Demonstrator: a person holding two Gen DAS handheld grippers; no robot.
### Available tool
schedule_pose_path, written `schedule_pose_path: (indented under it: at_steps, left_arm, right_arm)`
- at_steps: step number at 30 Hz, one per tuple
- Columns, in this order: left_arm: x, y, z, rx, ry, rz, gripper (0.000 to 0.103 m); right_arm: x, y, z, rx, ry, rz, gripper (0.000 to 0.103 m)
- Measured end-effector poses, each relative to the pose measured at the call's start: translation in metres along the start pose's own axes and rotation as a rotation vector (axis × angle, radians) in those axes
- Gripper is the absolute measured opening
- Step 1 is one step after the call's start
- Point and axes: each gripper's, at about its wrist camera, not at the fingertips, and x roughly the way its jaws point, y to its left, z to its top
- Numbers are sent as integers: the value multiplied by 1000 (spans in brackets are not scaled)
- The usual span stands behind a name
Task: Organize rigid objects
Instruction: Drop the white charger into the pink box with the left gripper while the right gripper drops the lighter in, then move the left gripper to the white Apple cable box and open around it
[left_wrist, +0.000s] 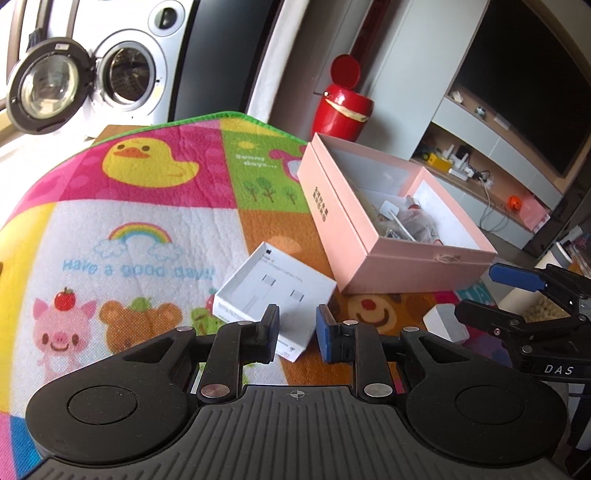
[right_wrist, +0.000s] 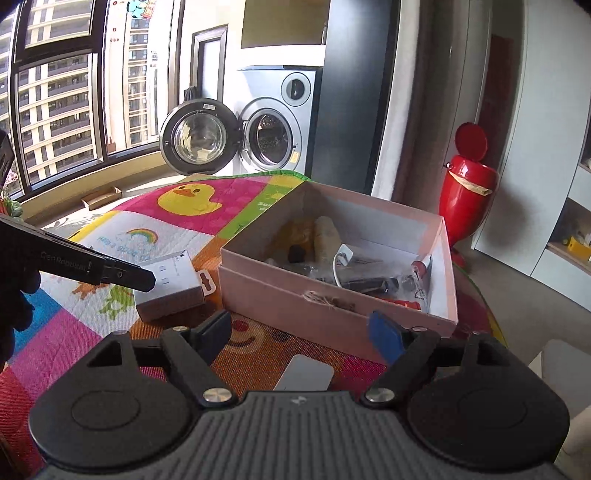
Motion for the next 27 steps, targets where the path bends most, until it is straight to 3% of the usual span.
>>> schedule_pose_path:
  at_steps: [11,15,21,25,27]
  left_arm:
    - [-3,-36,-20,109,30,-96,24]
    - [-2,-43,-24,128,23,-75,24]
    - [-12,-38,-7,117,-80,-18,24]
    - [-8,-30,-2,142,-86,75,24]
    - [-3,-25,-1,142,-66,85,24]
  right_arm:
    - [-12,-9,-20,66,45,-93,82]
    - [-12,-15,-31,89,76,-108,82]
    - [-7,-20,-37,150,102,-99,82]
    - [-8,-18,-38,155,94,-77,82]
    - [-6,-17,-39,155,100,-71,82]
